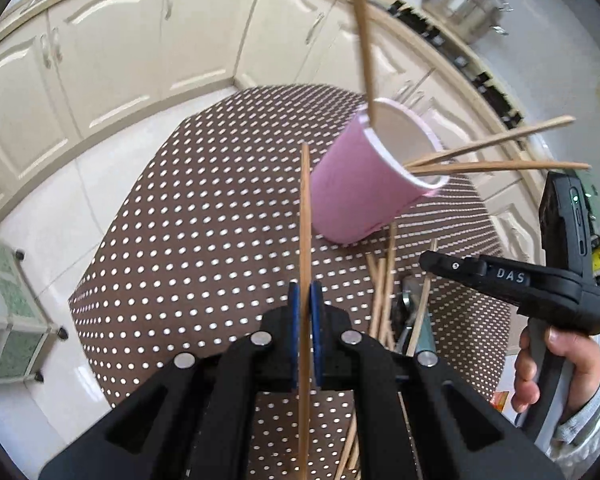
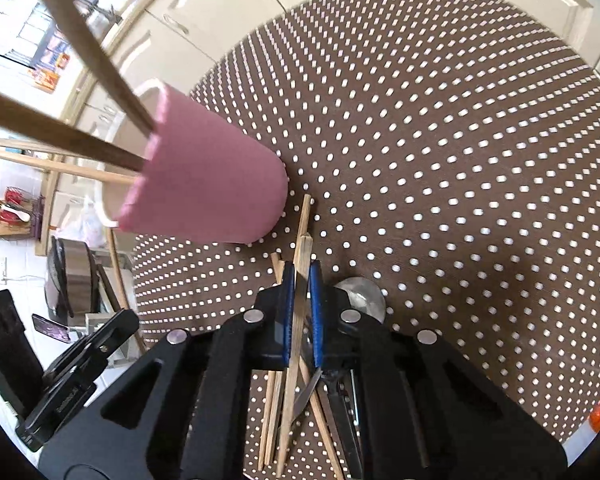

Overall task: Organize utensils
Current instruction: 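Close the left tool on a wooden chopstick while the right tool grasps another chopstick, then lift both held chopsticks up and over the pink cup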

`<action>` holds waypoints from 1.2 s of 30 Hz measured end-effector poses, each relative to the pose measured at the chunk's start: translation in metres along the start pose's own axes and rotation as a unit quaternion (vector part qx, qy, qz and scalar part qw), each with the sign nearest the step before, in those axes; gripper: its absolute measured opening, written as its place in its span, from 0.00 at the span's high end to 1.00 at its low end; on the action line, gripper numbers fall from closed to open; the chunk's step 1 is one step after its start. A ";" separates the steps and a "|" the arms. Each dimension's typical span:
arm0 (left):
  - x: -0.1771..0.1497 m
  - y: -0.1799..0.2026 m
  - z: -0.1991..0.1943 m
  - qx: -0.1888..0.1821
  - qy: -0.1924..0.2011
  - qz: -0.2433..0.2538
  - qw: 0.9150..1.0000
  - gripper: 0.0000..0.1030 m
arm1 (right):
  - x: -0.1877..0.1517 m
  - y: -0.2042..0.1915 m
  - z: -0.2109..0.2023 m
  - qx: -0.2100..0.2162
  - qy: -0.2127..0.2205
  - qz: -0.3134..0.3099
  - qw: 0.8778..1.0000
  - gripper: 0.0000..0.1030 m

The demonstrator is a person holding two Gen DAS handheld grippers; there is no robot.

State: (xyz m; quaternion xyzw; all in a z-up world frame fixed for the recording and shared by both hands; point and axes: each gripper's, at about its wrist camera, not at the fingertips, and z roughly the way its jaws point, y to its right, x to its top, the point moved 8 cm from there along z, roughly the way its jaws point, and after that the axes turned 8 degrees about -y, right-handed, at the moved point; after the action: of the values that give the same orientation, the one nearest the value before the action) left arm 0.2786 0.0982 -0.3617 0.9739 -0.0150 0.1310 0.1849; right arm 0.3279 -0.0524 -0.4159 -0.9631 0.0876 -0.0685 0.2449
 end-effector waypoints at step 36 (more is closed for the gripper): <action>0.091 0.103 -0.149 -0.073 0.301 0.073 0.948 0.95 | 0.033 -0.104 -0.253 0.036 0.268 -0.170 0.948 0.94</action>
State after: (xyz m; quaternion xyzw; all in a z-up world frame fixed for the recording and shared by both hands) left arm 0.3215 0.0583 -0.1678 0.8692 -0.0393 0.4298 0.2413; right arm 0.3303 -0.0854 -0.1419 -0.9004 -0.0174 -0.3679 0.2315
